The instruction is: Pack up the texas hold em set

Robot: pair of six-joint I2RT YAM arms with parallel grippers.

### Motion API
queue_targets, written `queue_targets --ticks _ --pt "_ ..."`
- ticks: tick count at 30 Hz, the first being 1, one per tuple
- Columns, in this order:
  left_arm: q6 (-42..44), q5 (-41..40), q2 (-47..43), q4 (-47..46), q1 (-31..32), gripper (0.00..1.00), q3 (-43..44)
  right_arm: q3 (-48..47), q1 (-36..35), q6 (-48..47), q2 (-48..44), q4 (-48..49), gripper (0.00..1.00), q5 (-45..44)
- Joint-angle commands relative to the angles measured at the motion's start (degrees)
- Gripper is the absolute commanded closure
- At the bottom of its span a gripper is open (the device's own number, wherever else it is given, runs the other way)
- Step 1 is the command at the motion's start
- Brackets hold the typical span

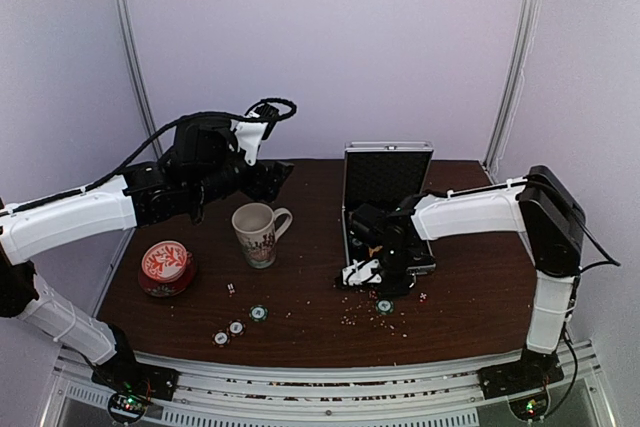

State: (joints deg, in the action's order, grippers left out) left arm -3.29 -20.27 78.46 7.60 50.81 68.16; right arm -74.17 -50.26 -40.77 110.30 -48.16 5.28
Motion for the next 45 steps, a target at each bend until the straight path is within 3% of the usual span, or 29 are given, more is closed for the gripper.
queue_targets --ticks 1,8,15,28,45 --pt "0.4 0.7 0.5 -1.4 0.4 0.17 2.2 -5.0 -2.7 0.1 3.3 1.4 0.90 1.1" --pt "0.5 0.4 0.4 -1.4 0.6 0.17 2.2 -8.8 -5.3 0.3 7.0 0.7 0.89 2.5" --pt "0.5 0.8 0.3 -1.3 0.7 0.17 2.2 -9.7 -5.3 0.6 3.1 -2.1 0.84 4.4" --pt "0.7 0.5 0.2 -1.3 1.2 0.17 2.2 -16.4 -2.7 6.5 6.7 -3.4 0.56 8.3" --pt "1.0 0.4 0.2 -1.2 1.3 0.17 2.2 -16.3 -2.5 6.9 10.6 -3.7 0.54 8.1"
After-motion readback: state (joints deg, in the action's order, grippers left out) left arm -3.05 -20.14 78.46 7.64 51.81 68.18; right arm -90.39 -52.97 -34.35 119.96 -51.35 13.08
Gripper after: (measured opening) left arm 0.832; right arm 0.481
